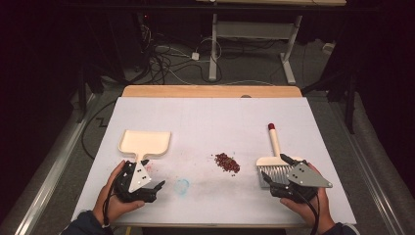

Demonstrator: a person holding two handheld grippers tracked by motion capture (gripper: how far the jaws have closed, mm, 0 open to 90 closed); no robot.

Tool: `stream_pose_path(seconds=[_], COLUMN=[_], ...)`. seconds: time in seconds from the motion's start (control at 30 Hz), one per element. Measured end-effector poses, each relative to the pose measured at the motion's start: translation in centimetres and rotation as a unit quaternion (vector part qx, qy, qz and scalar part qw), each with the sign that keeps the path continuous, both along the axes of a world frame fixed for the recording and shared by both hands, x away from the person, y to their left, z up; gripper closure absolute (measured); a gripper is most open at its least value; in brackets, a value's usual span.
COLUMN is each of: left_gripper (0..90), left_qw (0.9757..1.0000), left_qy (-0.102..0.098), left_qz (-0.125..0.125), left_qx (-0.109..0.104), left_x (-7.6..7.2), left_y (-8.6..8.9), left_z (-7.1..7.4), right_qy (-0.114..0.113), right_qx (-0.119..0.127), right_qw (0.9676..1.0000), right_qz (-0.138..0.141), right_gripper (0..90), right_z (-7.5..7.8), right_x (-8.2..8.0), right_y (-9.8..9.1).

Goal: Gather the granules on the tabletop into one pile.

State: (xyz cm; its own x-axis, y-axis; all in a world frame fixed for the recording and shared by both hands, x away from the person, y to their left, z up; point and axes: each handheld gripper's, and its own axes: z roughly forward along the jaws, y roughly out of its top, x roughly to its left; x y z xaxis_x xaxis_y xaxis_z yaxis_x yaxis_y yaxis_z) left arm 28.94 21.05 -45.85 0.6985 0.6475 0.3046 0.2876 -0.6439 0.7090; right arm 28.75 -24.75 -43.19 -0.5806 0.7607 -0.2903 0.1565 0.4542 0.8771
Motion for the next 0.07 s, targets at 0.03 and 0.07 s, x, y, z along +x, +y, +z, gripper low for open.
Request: stream_pose_path(seconds=[0.03, 0.07], left_gripper=[15.7, 15.7], left_qw=[1.0, 1.0], left_qy=[-0.001, 0.0], left_qz=[0.0, -0.001], left_qx=[0.001, 0.003], left_x=[0.01, 0.03], left_y=[-0.07, -0.14], left_z=[0.0, 0.02], right_qy=[0.0, 0.0], right_qx=[0.0, 0.002], right_qw=[1.0, 1.0], right_qz=[0.002, 0.005], right_gripper=[22.6, 22.5], right_z=[-0.02, -0.01], right_x=[-0.04, -0.11], right_y=[0.0, -0.02])
